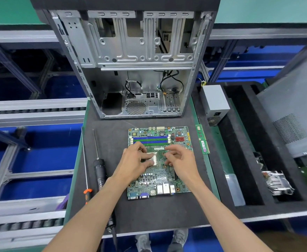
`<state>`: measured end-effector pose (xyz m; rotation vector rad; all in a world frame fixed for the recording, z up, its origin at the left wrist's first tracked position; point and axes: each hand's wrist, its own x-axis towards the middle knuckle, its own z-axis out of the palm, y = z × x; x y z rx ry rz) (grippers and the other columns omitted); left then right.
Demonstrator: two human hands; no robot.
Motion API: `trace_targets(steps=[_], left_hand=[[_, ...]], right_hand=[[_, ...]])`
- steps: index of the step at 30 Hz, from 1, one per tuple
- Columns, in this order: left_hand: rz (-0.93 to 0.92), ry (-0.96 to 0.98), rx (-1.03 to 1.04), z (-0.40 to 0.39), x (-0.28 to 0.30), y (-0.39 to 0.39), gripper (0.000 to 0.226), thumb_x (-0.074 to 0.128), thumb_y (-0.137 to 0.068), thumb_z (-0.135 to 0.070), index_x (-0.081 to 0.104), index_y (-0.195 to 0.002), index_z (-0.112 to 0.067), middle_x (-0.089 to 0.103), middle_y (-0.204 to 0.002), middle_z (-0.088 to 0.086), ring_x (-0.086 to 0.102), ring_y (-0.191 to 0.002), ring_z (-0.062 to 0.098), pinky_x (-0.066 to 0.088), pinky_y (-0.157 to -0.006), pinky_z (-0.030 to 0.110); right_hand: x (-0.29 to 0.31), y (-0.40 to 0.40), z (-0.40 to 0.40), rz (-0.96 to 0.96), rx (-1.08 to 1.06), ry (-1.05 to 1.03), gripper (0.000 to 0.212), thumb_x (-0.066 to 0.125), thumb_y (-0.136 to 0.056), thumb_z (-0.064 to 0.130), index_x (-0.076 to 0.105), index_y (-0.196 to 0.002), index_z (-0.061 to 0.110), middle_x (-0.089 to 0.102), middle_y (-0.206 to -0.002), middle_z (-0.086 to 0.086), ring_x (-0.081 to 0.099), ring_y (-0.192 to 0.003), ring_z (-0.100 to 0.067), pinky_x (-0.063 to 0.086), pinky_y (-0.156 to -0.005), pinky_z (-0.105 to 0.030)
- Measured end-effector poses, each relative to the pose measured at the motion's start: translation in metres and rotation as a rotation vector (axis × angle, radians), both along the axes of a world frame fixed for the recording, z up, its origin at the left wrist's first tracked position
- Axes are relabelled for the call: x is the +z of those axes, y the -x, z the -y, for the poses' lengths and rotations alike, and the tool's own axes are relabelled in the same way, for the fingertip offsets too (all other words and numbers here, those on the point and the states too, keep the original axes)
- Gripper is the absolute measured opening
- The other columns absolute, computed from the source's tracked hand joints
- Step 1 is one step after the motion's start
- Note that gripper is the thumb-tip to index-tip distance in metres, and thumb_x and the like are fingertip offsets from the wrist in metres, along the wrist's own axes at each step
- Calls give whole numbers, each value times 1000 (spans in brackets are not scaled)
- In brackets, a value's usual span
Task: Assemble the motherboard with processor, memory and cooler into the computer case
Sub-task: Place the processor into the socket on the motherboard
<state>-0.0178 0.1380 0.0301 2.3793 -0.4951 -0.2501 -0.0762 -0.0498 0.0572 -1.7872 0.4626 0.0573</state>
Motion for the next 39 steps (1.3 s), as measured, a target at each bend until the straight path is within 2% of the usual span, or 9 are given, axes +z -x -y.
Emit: trace_targets(steps=[2,7,13,15,18,20,27,35,39], left_hand=[[-54,4,30,2,2,-2,23,81,-82,-34,80,-103,-25,53,-99,-15,53,-92,12,45,-87,29],[-114,42,80,7,8,-7,15,84,-80,-28,82,-94,-22,59,-96,-10,58,-87,11,48,-79,28],[-114,30,63,8,12,-9,22,85,-78,-29,80,-99,-25,61,-99,-6,60,-90,13,52,-86,34],[-109,22,57,8,13,-9,24,85,-77,-31,79,-100,-26,61,-98,-6,60,-89,12,52,-87,35],[-107,32,54,7,13,-8,26,85,-77,-30,78,-101,-26,62,-97,-7,60,-87,11,53,-87,35],[-102,32,50,7,13,-8,25,85,-77,-30,77,-101,-26,62,-97,-8,60,-87,9,53,-87,33],[-98,36,45,7,14,-7,23,84,-78,-30,76,-99,-28,60,-95,-14,59,-86,5,52,-86,31],[-106,28,43,7,15,-8,23,83,-78,-30,75,-100,-27,60,-97,-11,60,-90,9,51,-91,37],[-89,-22,19,9,17,-8,25,80,-81,-30,74,-105,-27,61,-101,-10,58,-99,12,46,-98,43]], right_hand=[[5,-4,-2,37,69,46,26,63,-97,6,71,-100,31,72,-90,0,72,-68,-14,58,-67,-26],[8,-7,-3,60,200,154,30,59,-97,0,74,-111,21,74,-98,7,70,-74,-8,54,-70,-18],[2,3,0,198,313,330,26,61,-93,-5,79,-99,13,70,-90,7,61,-80,0,41,-71,-10],[-1,7,3,275,373,415,28,62,-92,-7,80,-101,11,67,-90,2,59,-78,-5,42,-70,-16],[-4,13,9,333,516,583,33,61,-88,-8,81,-105,12,63,-89,-3,58,-80,-22,48,-72,-35],[-5,16,11,351,630,728,36,64,-83,-5,80,-108,15,62,-89,-4,57,-81,-25,47,-74,-41],[-6,17,10,417,683,835,36,76,-76,-3,81,-106,18,57,-81,-3,56,-75,-25,47,-64,-41],[-3,18,7,396,671,846,35,72,-80,-2,81,-108,18,58,-84,-2,55,-79,-26,48,-67,-42],[-6,18,11,374,663,798,38,66,-81,-3,80,-110,16,61,-89,-2,53,-85,-26,48,-74,-40]])
